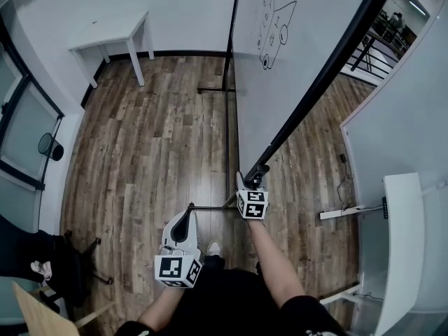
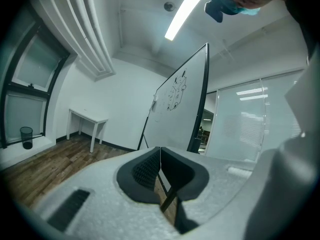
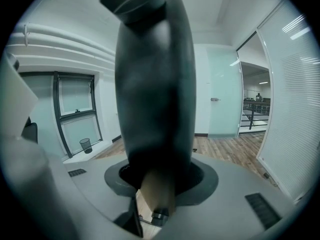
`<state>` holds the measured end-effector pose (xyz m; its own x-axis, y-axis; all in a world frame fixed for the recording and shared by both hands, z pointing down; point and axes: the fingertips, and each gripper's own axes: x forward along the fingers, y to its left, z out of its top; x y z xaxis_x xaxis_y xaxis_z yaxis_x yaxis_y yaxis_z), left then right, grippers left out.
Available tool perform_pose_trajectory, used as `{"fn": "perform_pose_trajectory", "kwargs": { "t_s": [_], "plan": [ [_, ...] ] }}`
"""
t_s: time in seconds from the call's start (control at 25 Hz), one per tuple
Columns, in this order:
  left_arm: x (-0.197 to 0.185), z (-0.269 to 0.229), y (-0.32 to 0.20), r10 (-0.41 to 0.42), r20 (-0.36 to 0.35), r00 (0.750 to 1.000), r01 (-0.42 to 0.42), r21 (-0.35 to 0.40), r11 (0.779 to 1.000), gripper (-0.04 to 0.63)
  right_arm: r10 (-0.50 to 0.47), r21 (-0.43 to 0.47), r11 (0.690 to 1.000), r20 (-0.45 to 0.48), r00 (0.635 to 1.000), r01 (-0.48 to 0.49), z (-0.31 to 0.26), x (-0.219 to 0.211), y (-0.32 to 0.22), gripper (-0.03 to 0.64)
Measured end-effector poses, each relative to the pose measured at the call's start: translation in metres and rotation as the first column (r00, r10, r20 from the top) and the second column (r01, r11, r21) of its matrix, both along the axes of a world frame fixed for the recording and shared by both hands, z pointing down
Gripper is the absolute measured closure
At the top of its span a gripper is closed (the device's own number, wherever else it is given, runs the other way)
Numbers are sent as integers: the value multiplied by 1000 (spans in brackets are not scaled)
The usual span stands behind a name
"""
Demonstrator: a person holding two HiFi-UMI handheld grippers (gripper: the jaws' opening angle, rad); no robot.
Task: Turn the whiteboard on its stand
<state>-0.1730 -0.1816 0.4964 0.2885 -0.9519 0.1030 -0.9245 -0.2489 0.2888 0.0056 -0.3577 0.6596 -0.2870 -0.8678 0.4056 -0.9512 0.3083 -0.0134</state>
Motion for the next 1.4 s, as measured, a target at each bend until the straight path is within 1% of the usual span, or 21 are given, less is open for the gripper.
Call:
{"fn": "perform_pose_trajectory", "kwargs": {
  "t_s": [0.56,0.72,0.92,1.12,1.4],
  "plan": [
    [22,-7,70,-4,11,1000,4,16,1000,577,-14,7,1000,6,1000,14,0,13,68,463],
    [31,-4,97,-4,16,1000,4,13,1000,577,-20,13,1000,7,1000,19,1,18,91,463],
    [35,-10,124,-5,18,1000,5,3,1000,577,-25,18,1000,6,1000,25,-11,18,116,463],
    [51,6,166,-4,29,1000,4,3,1000,577,-30,30,999,3,1000,30,3,30,156,463],
    [65,7,212,-9,29,1000,9,10,1000,577,-36,38,999,1,999,36,3,41,203,463]
  ]
}}
